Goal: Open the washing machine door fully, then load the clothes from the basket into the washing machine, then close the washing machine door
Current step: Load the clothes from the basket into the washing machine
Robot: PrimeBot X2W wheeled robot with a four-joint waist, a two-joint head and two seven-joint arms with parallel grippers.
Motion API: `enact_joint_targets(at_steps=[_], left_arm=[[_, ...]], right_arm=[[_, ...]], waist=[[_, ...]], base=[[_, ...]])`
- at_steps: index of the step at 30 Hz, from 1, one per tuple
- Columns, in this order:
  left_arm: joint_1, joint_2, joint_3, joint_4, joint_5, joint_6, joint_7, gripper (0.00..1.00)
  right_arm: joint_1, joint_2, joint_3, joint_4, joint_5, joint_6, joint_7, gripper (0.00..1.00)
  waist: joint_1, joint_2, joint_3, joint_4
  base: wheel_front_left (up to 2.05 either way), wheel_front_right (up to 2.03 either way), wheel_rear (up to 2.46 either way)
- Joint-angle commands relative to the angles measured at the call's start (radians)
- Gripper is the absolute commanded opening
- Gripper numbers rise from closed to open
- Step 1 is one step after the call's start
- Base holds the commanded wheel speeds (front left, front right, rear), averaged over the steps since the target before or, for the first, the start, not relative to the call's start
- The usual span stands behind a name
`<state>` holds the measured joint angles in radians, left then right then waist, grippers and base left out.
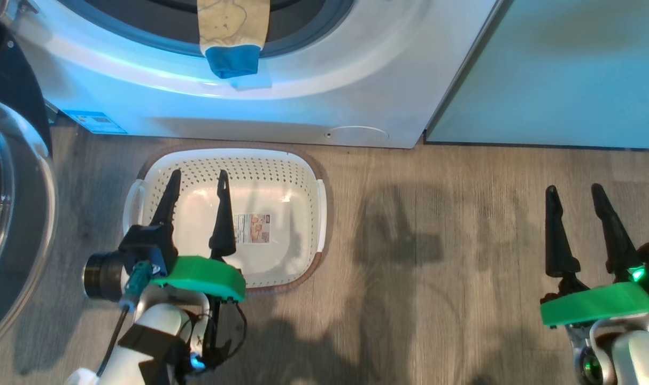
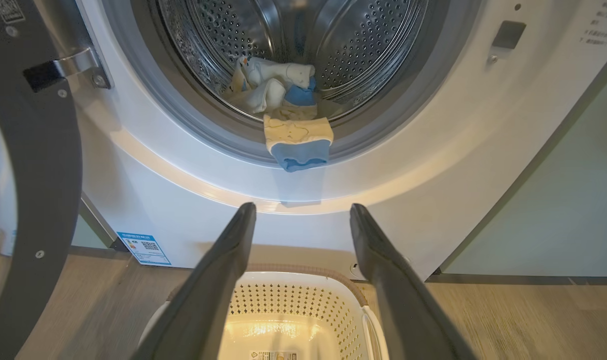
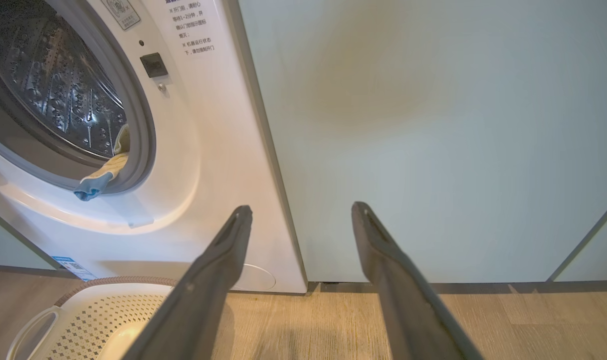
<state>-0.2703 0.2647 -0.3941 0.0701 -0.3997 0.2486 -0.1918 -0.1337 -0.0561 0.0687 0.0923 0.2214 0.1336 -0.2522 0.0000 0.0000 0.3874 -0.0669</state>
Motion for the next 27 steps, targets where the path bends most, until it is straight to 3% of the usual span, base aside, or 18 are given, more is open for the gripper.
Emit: enact_joint_targets(at_steps=[1, 19, 27], left_arm=[[-0.033, 0.022, 0.032, -0.019, -0.008, 0.086, 0.002, 1.0], [-0.251, 0.022, 0.013, 0.181, -0.006, 0.018, 0.01, 1.0], [-0.405, 0.059, -0.006, 0.314, 0.054, 0.003, 0.005, 1.0]], right_arm=[[-0.012, -0.013, 0.023, -0.03, 0.002, -0.003, -0.01, 1.0], [-0.072, -0.013, 0.054, -0.043, 0.011, -0.003, -0.01, 1.0], [-0.093, -0.006, 0.063, -0.047, 0.027, -0.003, -0.01, 1.0]], waist=[[0.0, 0.0, 0.005, -0.001], [0.0, 0.0, 0.126, -0.05], [0.0, 0.0, 0.181, -0.089]], base=[[0.0, 0.0, 0.0], [0.0, 0.0, 0.0], [0.0, 0.0, 0.0]])
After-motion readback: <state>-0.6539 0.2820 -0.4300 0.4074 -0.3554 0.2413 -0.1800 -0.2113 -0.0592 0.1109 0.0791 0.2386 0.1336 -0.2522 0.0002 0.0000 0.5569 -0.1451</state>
